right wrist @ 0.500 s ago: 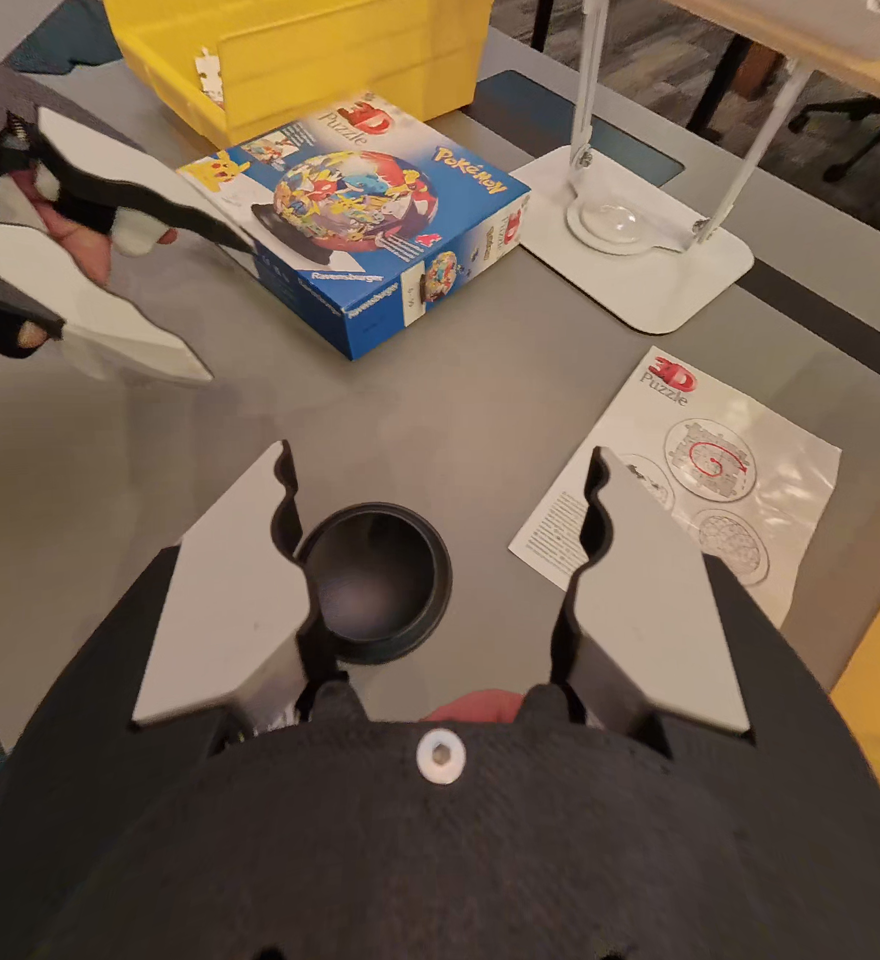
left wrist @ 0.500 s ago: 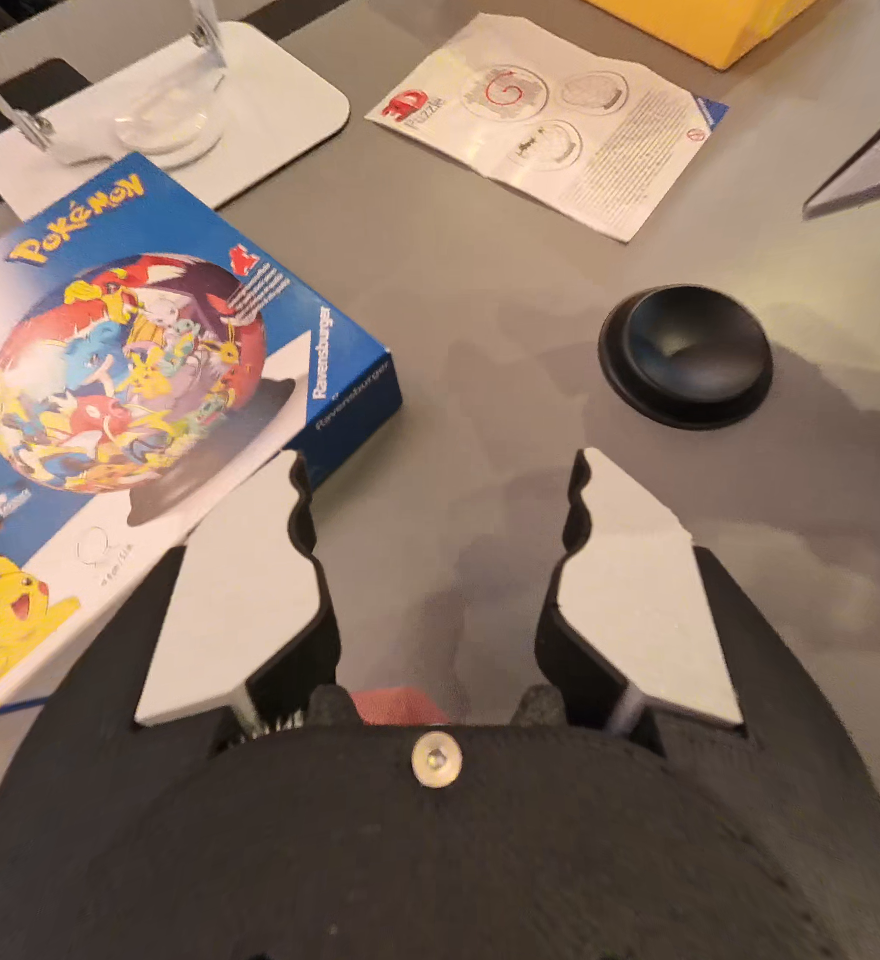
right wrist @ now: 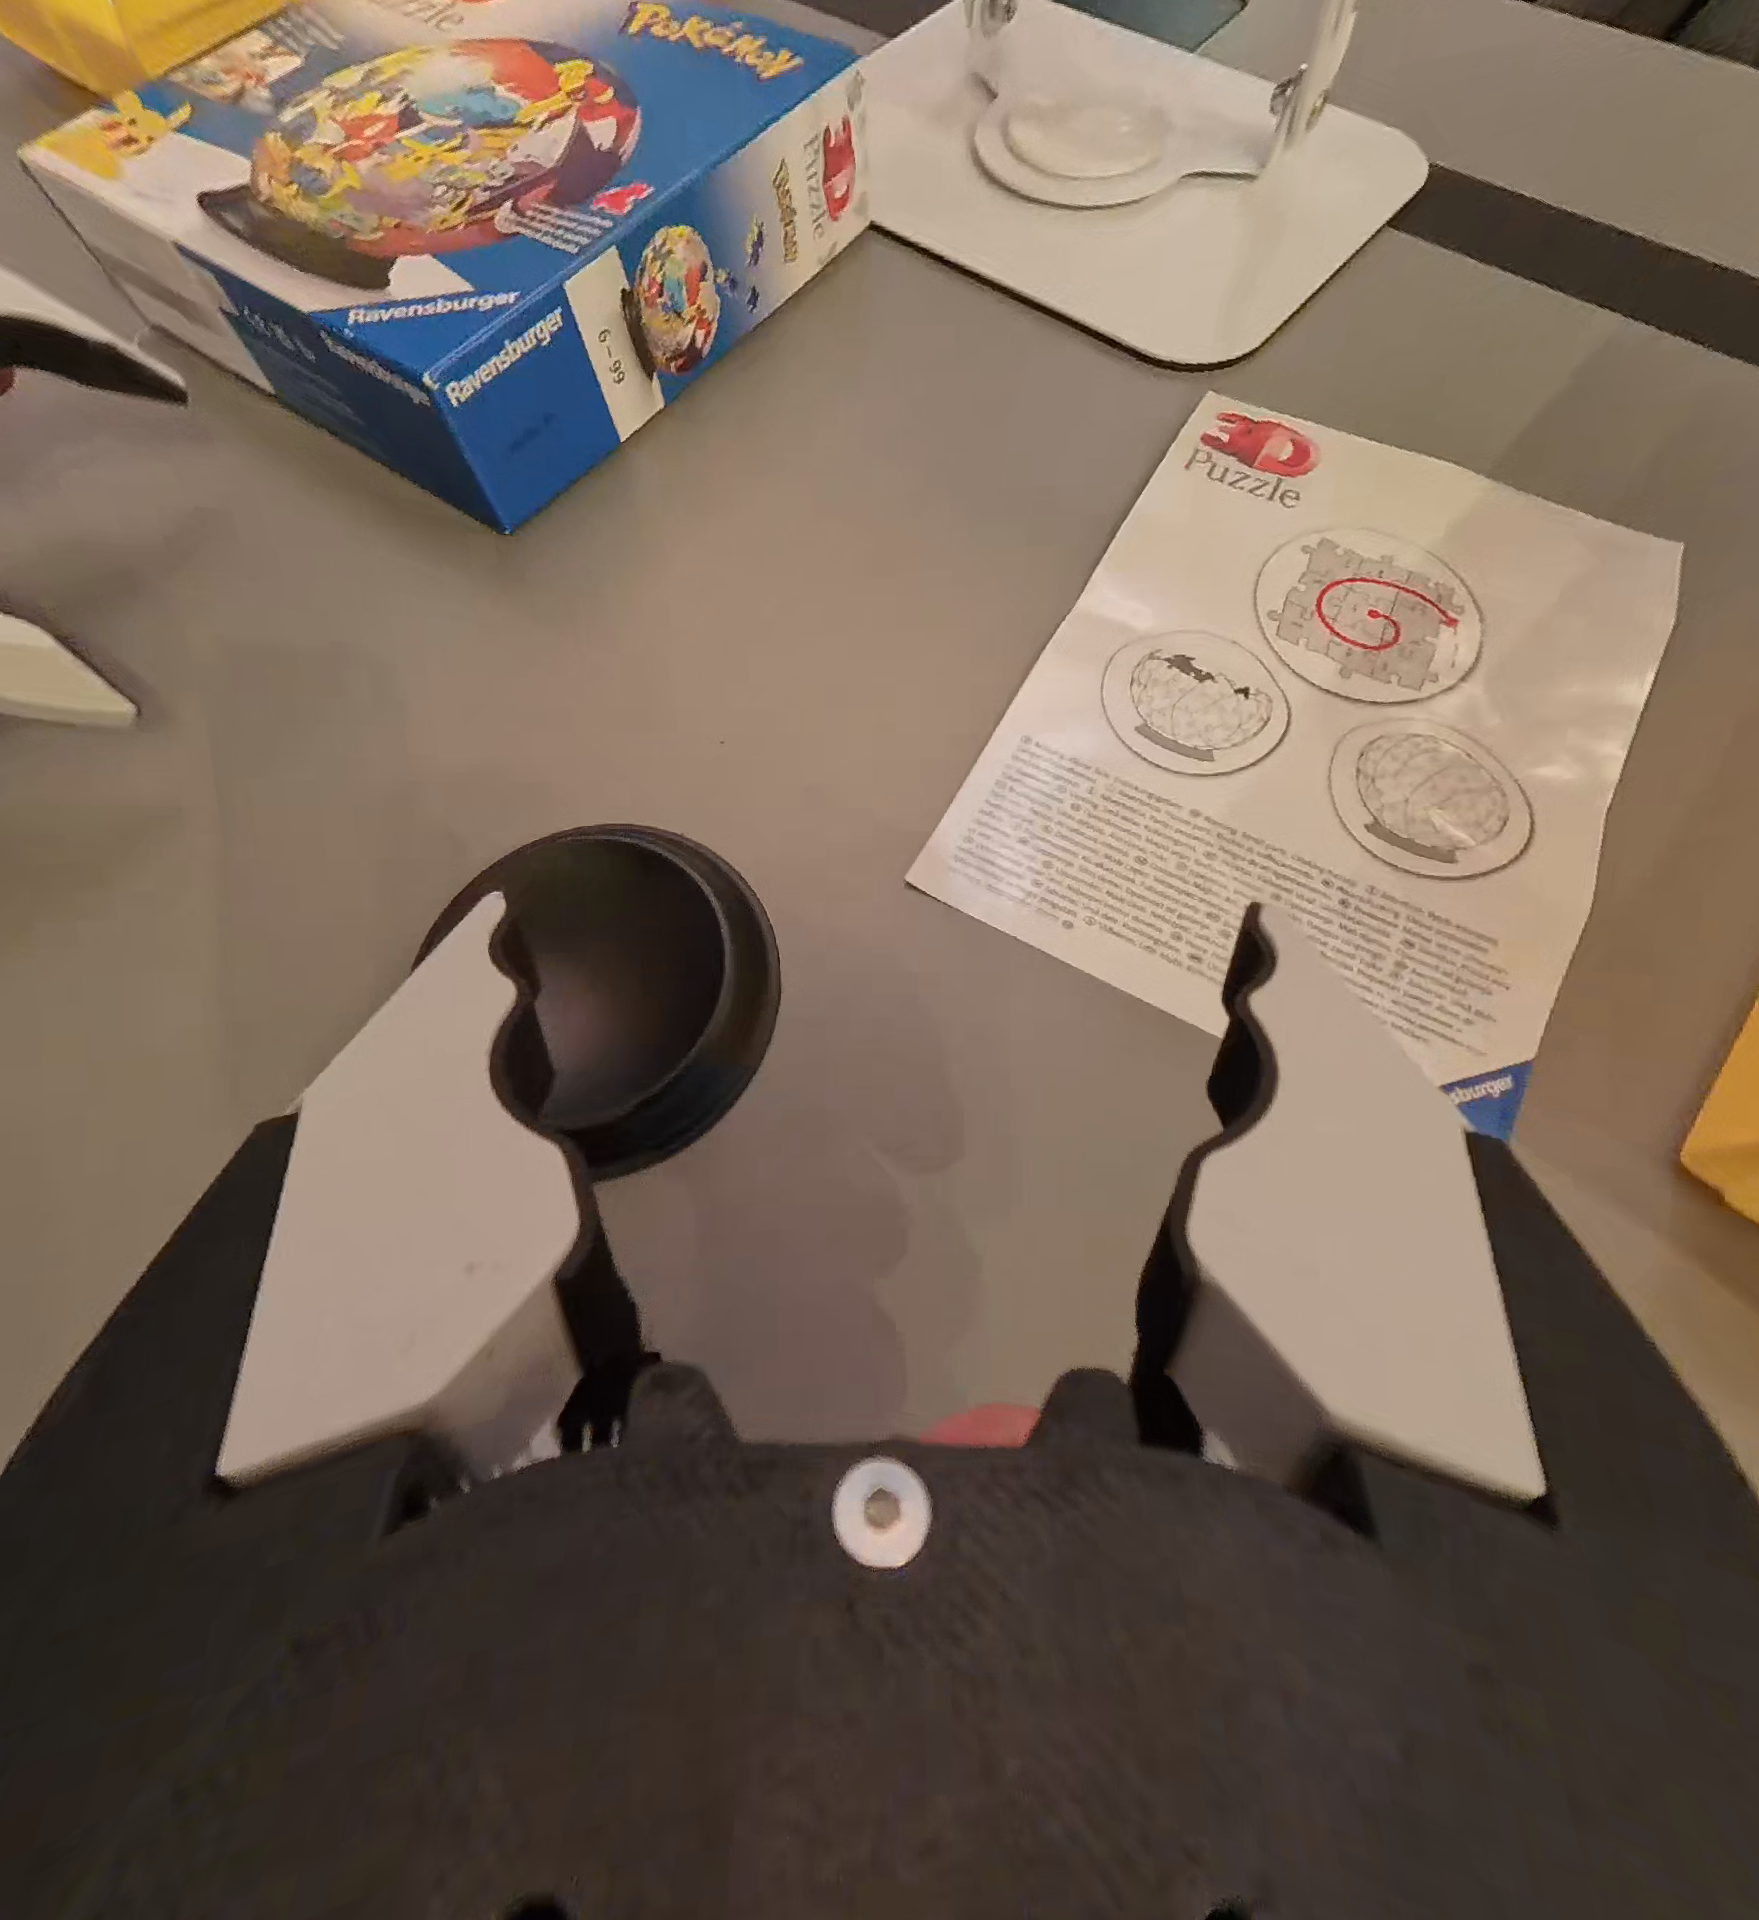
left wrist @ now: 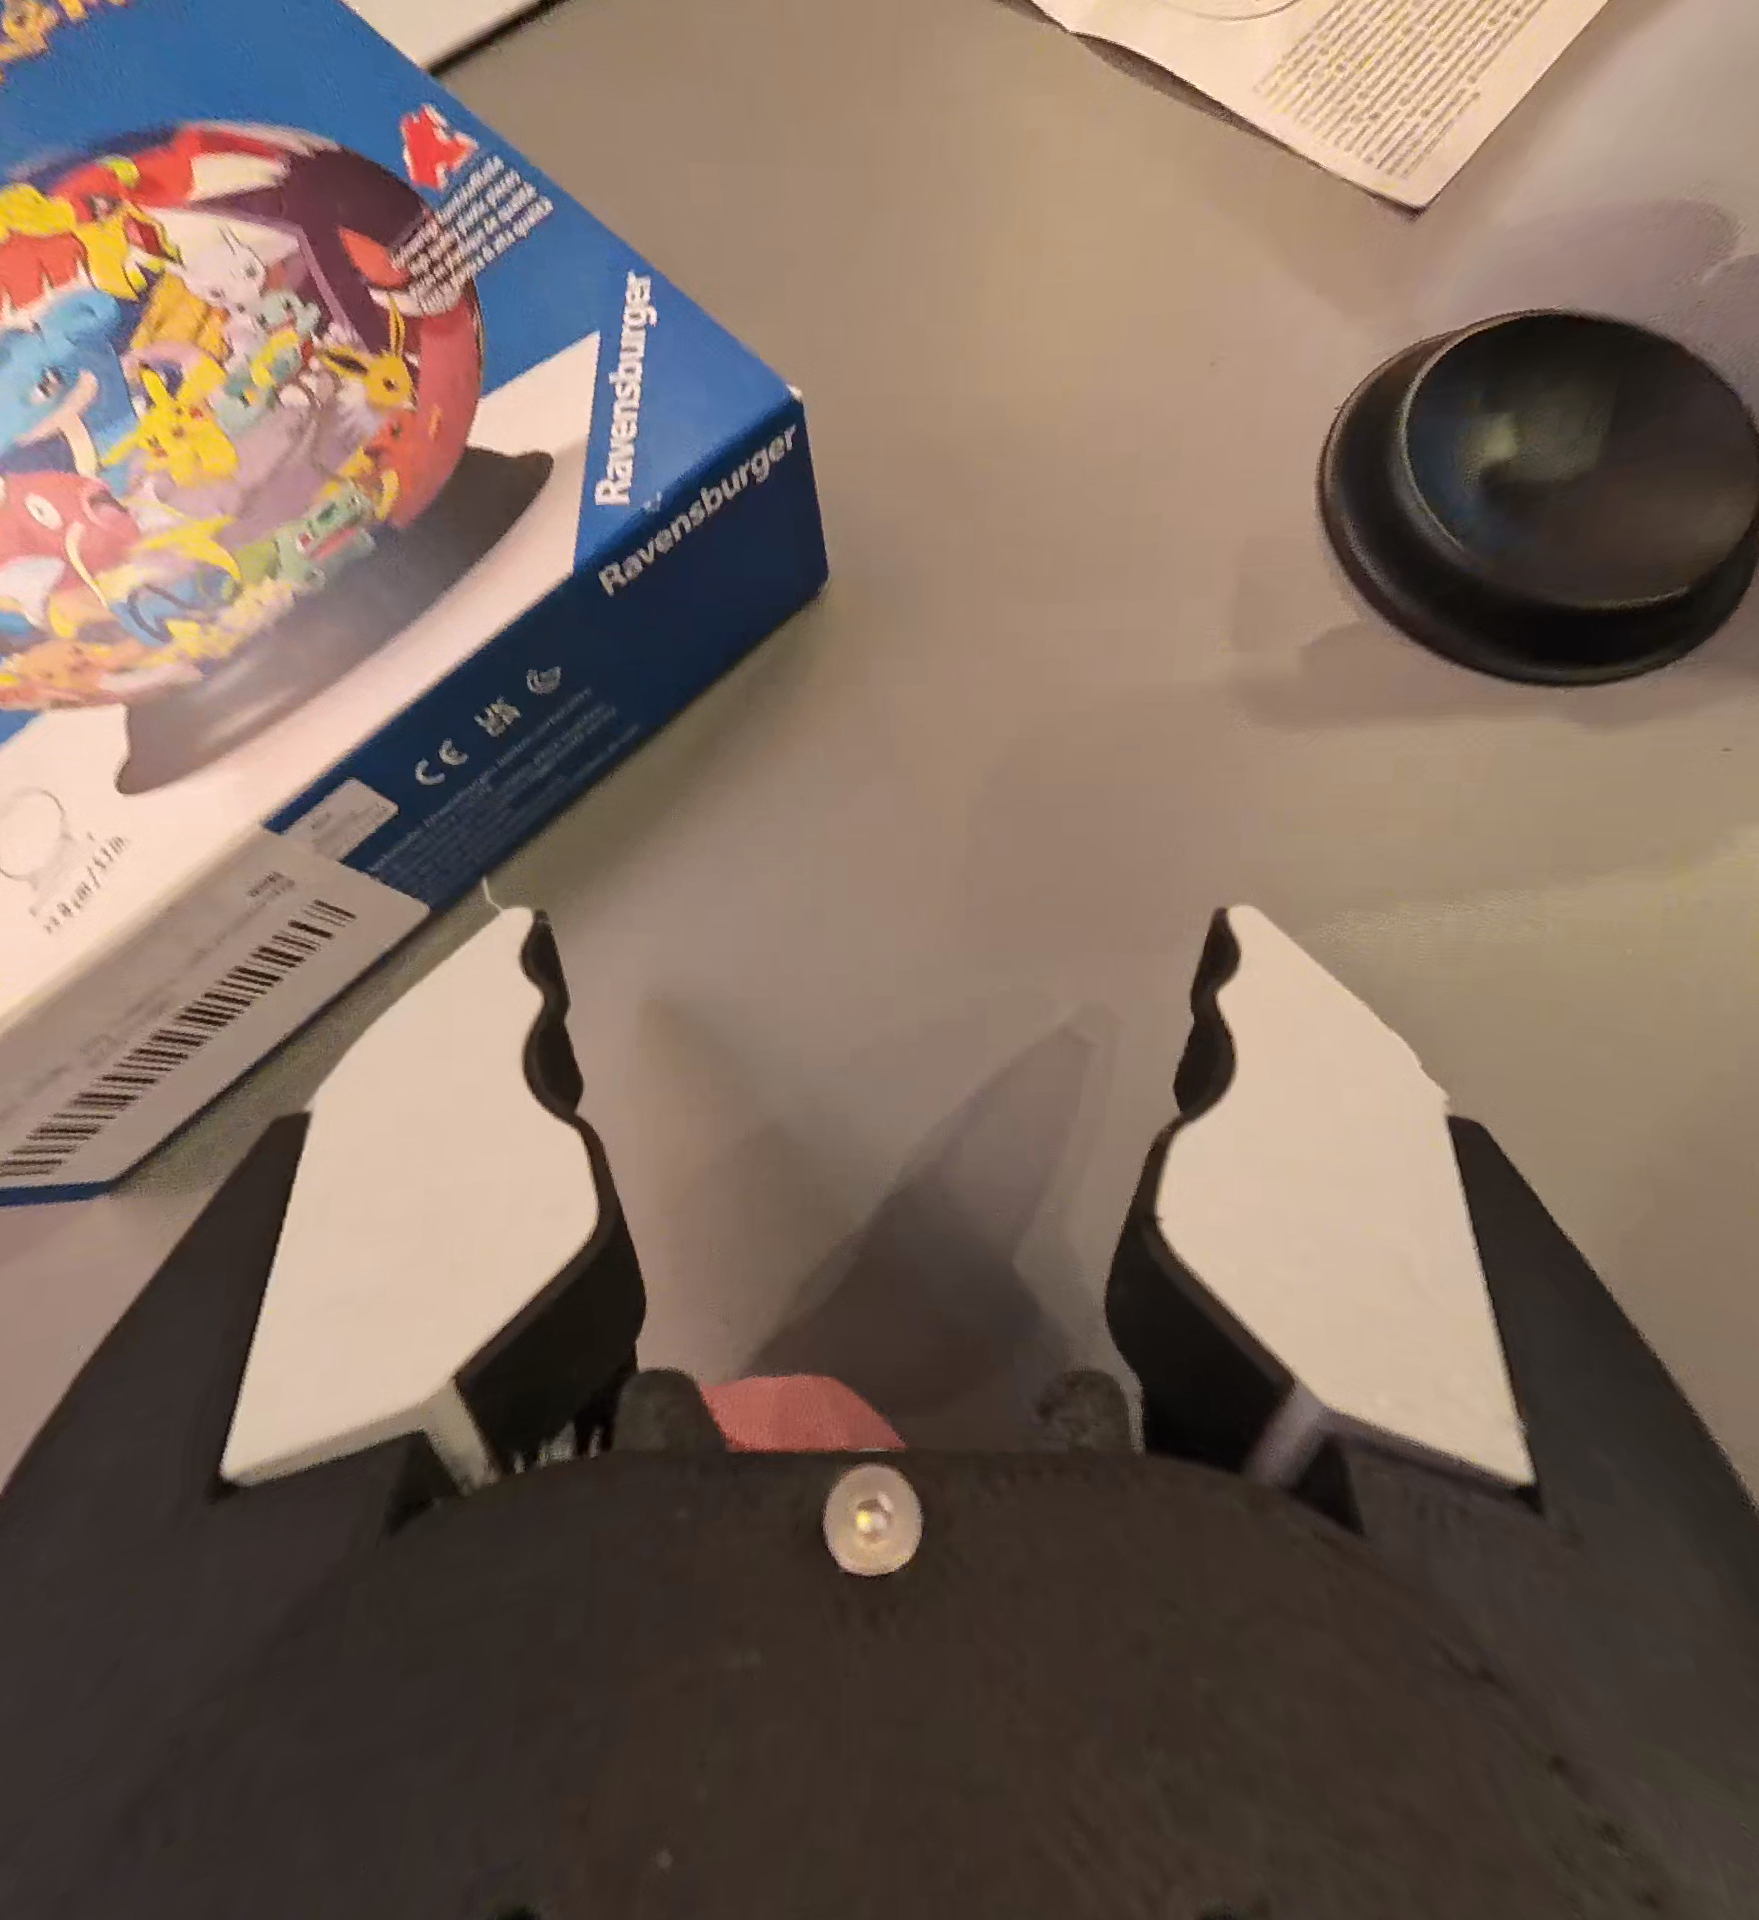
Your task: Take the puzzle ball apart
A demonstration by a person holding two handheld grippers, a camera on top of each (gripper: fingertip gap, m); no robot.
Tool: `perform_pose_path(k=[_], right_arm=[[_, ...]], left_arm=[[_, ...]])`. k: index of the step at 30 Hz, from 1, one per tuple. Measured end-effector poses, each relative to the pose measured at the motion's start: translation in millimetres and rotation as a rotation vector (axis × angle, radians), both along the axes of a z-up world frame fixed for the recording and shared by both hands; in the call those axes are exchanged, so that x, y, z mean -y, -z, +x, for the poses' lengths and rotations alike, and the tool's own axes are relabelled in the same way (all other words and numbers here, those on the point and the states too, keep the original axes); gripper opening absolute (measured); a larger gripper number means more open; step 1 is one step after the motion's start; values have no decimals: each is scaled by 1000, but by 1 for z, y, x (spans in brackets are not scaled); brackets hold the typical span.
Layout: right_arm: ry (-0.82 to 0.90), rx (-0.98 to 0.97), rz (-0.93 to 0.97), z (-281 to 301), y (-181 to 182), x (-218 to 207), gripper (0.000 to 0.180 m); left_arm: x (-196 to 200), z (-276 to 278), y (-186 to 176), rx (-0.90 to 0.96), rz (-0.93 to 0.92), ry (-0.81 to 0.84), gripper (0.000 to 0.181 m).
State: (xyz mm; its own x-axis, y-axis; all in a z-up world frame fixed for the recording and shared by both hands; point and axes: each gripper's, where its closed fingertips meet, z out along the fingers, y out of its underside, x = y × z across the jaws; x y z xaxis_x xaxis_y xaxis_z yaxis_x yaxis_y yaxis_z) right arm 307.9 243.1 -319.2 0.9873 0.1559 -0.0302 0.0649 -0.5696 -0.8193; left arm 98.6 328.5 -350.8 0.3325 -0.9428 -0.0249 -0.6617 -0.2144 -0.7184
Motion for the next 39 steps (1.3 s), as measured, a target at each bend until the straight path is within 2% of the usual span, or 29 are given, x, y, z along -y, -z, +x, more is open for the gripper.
perform_pose_path(k=[4, 8, 14, 27, 31, 34, 36, 39], right_arm=[[13, -30, -4, 5, 8, 6, 135], [22, -31, 12, 10, 9, 8, 128], [20, -69, -36, 13, 29, 12, 127], [-15, -85, -17, 10, 20, 19, 127], [-28, -64, -8, 10, 16, 22, 126], [-64, -47, -16, 2, 15, 25, 123], [-74, -41, -13, -1, 14, 26, 110], [-83, -62, 14, -8, 5, 25, 110]], left_arm=[[0, -2, 2, 11, -33, -18, 115], [2, 0, 8, -5, -31, -12, 113], [1, -3, 14, -35, -40, -22, 110], [3, -3, 15, -49, -56, -27, 119], [2, -3, 10, -31, -49, -30, 114], [4, -4, 6, -19, -53, -18, 99], [7, -4, 6, -5, -69, -20, 91], [8, -4, 6, -6, -53, -18, 81]])
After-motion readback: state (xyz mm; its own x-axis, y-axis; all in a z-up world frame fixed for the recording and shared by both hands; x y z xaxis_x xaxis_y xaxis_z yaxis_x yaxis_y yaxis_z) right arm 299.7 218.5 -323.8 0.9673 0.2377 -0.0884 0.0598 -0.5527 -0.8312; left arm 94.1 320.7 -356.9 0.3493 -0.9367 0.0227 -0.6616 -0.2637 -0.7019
